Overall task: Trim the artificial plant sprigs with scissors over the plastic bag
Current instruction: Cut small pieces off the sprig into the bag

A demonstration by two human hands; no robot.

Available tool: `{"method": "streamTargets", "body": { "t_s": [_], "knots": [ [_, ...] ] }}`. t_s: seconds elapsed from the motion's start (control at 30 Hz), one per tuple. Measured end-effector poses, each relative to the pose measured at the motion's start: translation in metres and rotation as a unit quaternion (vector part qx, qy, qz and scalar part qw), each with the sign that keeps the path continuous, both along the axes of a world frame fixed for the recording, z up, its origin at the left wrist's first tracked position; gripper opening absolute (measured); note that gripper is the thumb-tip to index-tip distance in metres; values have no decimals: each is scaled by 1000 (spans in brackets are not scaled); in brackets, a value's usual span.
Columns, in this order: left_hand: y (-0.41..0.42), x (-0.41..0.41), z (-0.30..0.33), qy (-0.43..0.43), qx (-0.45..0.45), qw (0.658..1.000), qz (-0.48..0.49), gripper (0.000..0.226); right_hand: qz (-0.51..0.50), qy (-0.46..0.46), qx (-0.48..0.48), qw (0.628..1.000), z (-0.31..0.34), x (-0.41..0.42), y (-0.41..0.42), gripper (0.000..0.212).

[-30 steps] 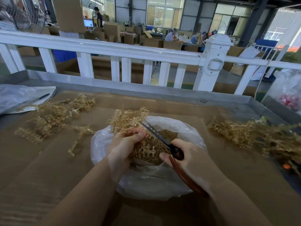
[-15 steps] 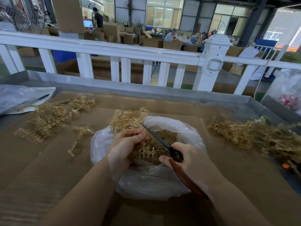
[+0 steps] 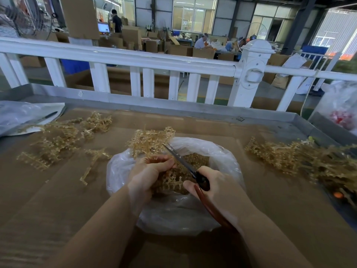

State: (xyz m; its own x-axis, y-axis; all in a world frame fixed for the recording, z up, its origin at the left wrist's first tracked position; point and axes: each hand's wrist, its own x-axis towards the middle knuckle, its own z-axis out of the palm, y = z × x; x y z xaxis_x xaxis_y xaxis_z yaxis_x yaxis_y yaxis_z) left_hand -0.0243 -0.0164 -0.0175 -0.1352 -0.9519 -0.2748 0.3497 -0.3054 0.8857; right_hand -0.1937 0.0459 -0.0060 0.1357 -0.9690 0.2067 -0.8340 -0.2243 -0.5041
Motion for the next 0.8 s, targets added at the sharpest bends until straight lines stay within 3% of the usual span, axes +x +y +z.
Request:
{"method": "streamTargets", "body": {
  "t_s": [0.13, 0.57, 0.8],
  "knots": [
    [1, 1, -1, 9, -1, 1000, 8, 18, -1, 2, -1, 1000, -3, 1, 1, 31],
    [5, 3, -1, -3, 15, 1000, 2, 11, 4, 27, -23, 999, -4, 2, 3, 16],
    [9, 8, -5, -25, 5, 1000, -16, 35, 8, 35, -10, 999, -4, 1, 9, 8]
  ]
}}
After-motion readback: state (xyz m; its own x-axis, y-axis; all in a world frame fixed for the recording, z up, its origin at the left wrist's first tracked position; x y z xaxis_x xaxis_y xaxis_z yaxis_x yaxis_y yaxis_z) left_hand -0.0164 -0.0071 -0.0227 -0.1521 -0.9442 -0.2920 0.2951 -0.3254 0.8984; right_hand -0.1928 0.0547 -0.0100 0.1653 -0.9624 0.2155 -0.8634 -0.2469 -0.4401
